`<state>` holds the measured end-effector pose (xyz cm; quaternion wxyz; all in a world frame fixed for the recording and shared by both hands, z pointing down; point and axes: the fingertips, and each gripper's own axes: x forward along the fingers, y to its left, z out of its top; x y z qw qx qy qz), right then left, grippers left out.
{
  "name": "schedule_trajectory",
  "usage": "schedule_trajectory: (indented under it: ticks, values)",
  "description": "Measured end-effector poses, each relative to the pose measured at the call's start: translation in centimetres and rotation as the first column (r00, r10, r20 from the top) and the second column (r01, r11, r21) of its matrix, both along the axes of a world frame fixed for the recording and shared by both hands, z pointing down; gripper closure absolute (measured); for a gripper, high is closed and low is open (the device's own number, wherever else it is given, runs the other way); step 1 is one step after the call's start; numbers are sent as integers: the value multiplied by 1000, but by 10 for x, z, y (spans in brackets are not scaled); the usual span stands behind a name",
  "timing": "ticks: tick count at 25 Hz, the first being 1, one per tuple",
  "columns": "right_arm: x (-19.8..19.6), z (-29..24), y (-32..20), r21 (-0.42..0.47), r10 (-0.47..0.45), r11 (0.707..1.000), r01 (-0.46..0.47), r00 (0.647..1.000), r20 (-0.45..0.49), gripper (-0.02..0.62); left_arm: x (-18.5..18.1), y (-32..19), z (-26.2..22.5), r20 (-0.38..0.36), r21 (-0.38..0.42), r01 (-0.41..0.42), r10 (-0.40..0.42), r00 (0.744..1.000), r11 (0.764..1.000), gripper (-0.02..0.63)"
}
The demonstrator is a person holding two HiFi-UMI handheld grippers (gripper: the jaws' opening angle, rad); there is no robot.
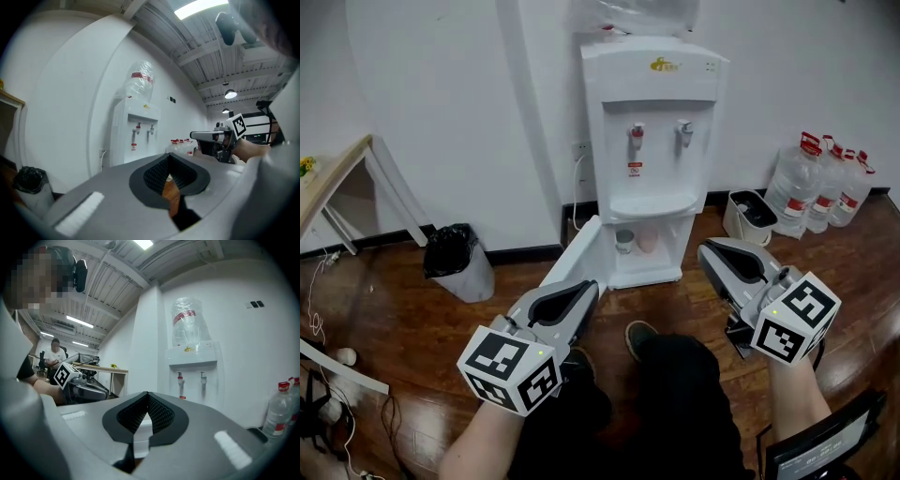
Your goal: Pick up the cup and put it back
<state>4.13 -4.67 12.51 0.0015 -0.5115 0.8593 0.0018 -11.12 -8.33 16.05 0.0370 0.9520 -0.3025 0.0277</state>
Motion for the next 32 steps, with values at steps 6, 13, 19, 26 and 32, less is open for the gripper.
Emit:
schedule_trajectory:
  ticks: [6,13,19,26,32]
  values:
    - [29,30,-54,-41,-46,998,48,998,46,594,26,-36,18,36,-5,42,-41,998,999,394]
    - [46,47,-105,-70,-111,991,114,993,45,594,29,-75,19,13,5,136,-136,991,991,394]
    - [54,67,-141,-93,-151,983,157,986,66,594,43,-100,31,35,3,150,-150,988,989,394]
    - [59,86,-165,-118,-185,974,191,981,59,594,40,-125,36,-11,-36,214,-214,977,976,394]
    - [57,99,-174,-140,-218,964,225,974,65,594,41,-139,41,-68,-89,217,-223,972,972,394]
